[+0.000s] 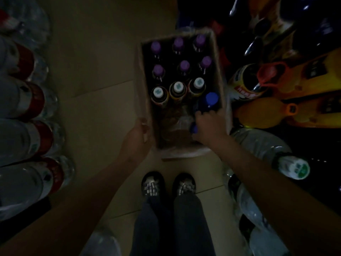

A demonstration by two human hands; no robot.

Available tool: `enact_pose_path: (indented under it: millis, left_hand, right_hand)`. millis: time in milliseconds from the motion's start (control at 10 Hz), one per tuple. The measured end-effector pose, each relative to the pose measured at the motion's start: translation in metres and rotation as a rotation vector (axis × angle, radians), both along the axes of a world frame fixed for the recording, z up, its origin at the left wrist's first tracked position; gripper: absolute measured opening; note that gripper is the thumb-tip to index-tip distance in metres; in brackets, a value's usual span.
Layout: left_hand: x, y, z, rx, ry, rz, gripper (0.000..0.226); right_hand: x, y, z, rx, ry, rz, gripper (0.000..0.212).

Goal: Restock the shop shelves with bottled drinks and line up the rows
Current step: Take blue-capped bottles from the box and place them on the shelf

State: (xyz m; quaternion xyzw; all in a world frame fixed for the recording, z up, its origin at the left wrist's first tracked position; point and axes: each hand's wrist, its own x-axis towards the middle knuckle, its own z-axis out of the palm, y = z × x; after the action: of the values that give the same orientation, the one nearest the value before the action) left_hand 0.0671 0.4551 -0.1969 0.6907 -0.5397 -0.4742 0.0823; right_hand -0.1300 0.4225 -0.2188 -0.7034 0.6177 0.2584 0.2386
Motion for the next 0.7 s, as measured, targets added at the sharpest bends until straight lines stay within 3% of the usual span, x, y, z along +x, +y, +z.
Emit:
enact_pose_path:
  millis: [100, 200, 300, 400, 500, 600, 700]
  left_hand:
    - [-0.023, -0.006, 0.017, 0.098, 0.363, -0.065, 0.079]
    - [-0.033, -0.011, 0.030, 0.148, 0.203, -0.163, 0.090]
    - [-0.024, -0.018, 0.035, -0.049, 0.083, -0.283, 0.073]
    - [-0.014, -0.028, 0.032, 0.017, 0.125, -0.167, 0.065]
    - [-0.005, -0.031, 0.016, 0.055, 0.125, -0.100, 0.043]
    - [0.006, -0.020, 0.003, 0.050, 0.099, -0.026, 0.035]
    - [0.018, -0.009, -0.012, 0.067, 0.093, 0.099, 0.045]
  right_hand:
    - [0.010, -0.006, 0.060, -0.003, -0.208, -0.021, 0.042]
    - [0.006, -0.017, 0.109, 0.107, -0.501, -0.063, 0.036]
    - [-0.001, -0.028, 0.113, 0.296, -0.831, -0.365, 0.023]
    - [-0.001, -0.040, 0.067, 0.278, -1.032, -0.899, 0.020]
    - [-0.017, -0.050, -0.004, -0.034, -0.492, -0.592, 0.032]
    - [-0.026, -0.039, -0.054, -0.123, 0.051, -0.158, 0.058]
    - [-0.013, -0.038, -0.065, -0.210, 0.145, -0.052, 0.064]
